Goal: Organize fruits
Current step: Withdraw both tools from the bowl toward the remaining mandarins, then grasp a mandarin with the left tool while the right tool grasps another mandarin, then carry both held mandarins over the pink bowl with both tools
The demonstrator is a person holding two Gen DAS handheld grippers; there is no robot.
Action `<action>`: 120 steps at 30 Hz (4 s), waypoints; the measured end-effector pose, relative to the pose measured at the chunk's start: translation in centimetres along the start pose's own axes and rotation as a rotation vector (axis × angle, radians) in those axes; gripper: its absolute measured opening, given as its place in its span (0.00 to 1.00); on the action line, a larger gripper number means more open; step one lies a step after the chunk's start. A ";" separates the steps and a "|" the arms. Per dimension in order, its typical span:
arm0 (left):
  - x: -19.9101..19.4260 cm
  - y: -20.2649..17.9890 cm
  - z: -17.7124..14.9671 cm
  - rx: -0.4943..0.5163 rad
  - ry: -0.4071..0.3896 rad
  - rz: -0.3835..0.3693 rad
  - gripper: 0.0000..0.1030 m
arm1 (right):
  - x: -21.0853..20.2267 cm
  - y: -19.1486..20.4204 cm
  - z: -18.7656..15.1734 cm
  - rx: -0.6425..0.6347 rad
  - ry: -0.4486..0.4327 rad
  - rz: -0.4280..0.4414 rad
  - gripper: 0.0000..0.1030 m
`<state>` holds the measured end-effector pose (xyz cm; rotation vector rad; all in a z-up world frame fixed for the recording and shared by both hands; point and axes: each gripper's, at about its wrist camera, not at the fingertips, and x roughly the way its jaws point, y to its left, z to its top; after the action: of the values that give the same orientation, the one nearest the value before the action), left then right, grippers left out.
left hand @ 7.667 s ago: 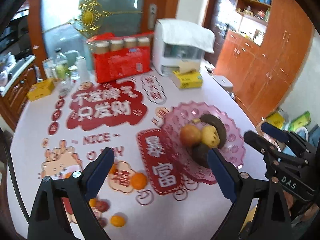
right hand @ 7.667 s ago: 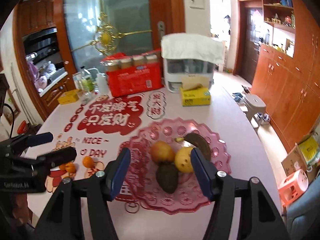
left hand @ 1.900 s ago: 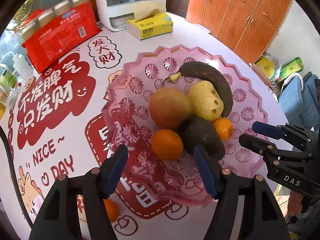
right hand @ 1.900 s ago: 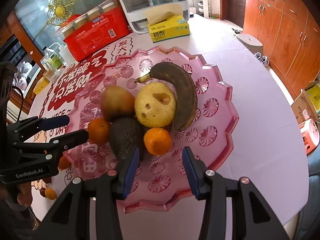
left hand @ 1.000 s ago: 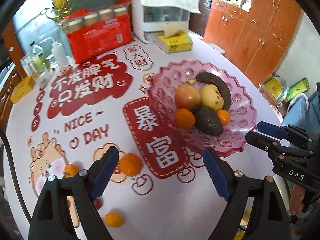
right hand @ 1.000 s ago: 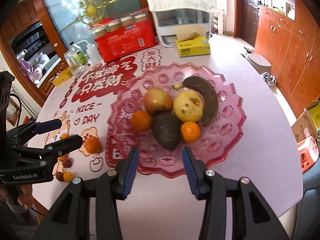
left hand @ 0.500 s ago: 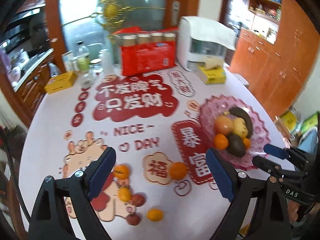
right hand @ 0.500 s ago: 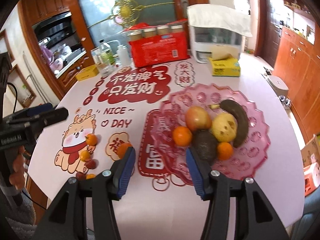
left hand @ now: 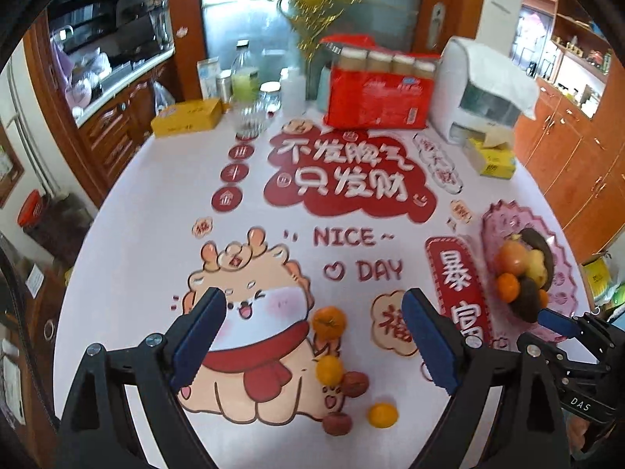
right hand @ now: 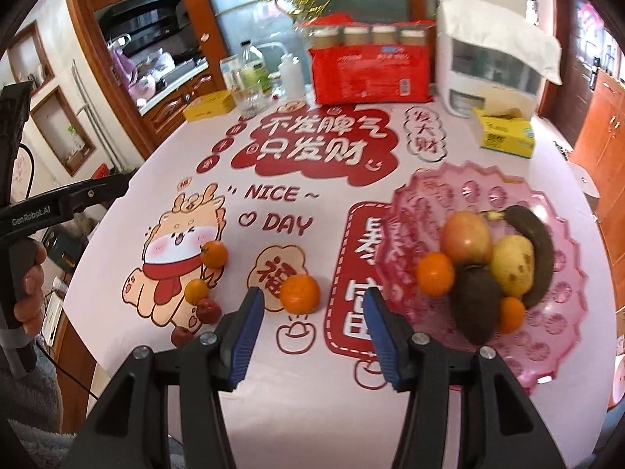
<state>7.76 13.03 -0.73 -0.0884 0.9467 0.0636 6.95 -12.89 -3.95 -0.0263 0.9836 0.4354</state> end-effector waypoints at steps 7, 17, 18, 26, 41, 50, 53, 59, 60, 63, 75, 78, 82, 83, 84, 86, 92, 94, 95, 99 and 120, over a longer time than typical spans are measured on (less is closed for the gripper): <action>5.7 0.3 -1.7 0.022 0.137 -0.006 0.88 | 4.3 0.9 0.1 0.002 0.097 0.020 0.52; 13.1 -0.8 -3.5 0.072 0.296 -0.049 0.88 | 10.1 1.2 0.0 0.022 0.209 0.004 0.52; 13.7 -1.0 -3.6 0.076 0.306 -0.053 0.88 | 10.6 1.1 0.0 0.027 0.219 0.001 0.52; 16.6 -1.6 -3.7 0.072 0.343 -0.074 0.80 | 13.1 1.1 0.3 0.028 0.253 -0.013 0.52; 17.6 -2.4 -3.7 0.081 0.320 -0.049 0.39 | 14.2 1.5 0.2 -0.017 0.262 -0.025 0.51; 16.6 -2.7 -4.2 0.088 0.306 -0.064 0.37 | 14.0 2.0 0.0 -0.038 0.262 -0.027 0.43; 15.5 -3.3 -4.2 0.104 0.286 -0.063 0.37 | 13.3 2.4 -0.2 -0.044 0.252 -0.011 0.43; 12.7 -4.4 -4.1 0.127 0.241 -0.058 0.37 | 11.1 3.2 -0.8 -0.076 0.217 -0.001 0.43; 11.9 -4.7 -4.2 0.129 0.231 -0.057 0.37 | 10.8 3.3 -1.0 -0.079 0.212 -0.001 0.43; 10.4 -5.4 -4.3 0.137 0.207 -0.055 0.37 | 9.3 3.5 -1.6 -0.096 0.192 -0.001 0.43; 4.0 -11.1 -4.3 0.216 0.109 -0.106 0.37 | 2.4 1.9 -3.4 -0.104 0.078 -0.029 0.43; 2.5 -13.3 -4.0 0.255 0.081 -0.130 0.37 | 0.6 0.8 -3.8 -0.084 0.044 -0.043 0.43; 1.2 -15.9 -3.6 0.301 0.059 -0.155 0.37 | -1.5 -1.0 -4.3 -0.042 0.005 -0.061 0.43; 0.8 -16.6 -3.5 0.314 0.054 -0.163 0.37 | -2.0 -1.4 -4.4 -0.032 -0.004 -0.068 0.43; 0.5 -17.4 -3.3 0.329 0.048 -0.170 0.37 | -2.6 -2.0 -4.5 -0.021 -0.017 -0.079 0.43; 0.2 -18.6 -2.9 0.353 0.042 -0.181 0.37 | -3.5 -3.0 -4.6 -0.001 -0.035 -0.099 0.43; -1.0 -21.9 -0.3 0.397 0.004 -0.206 0.37 | -7.2 -7.7 -4.2 0.094 -0.112 -0.180 0.43; -1.3 -23.1 1.1 0.406 -0.019 -0.210 0.37 | -8.6 -9.6 -3.7 0.123 -0.146 -0.219 0.43; -1.3 -23.5 1.5 0.411 -0.027 -0.211 0.37 | -9.3 -10.7 -3.3 0.138 -0.165 -0.242 0.43; -1.2 -25.9 4.1 0.444 -0.061 -0.192 0.37 | -10.9 -13.8 -2.0 0.174 -0.214 -0.313 0.43; 13.5 -30.5 5.3 0.494 0.147 -0.133 0.37 | -0.8 -23.5 1.4 0.365 -0.051 -0.333 0.43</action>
<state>22.77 -16.55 -7.21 0.3043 1.0769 -0.3027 16.35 -34.36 -6.62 0.1479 0.9750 -0.0522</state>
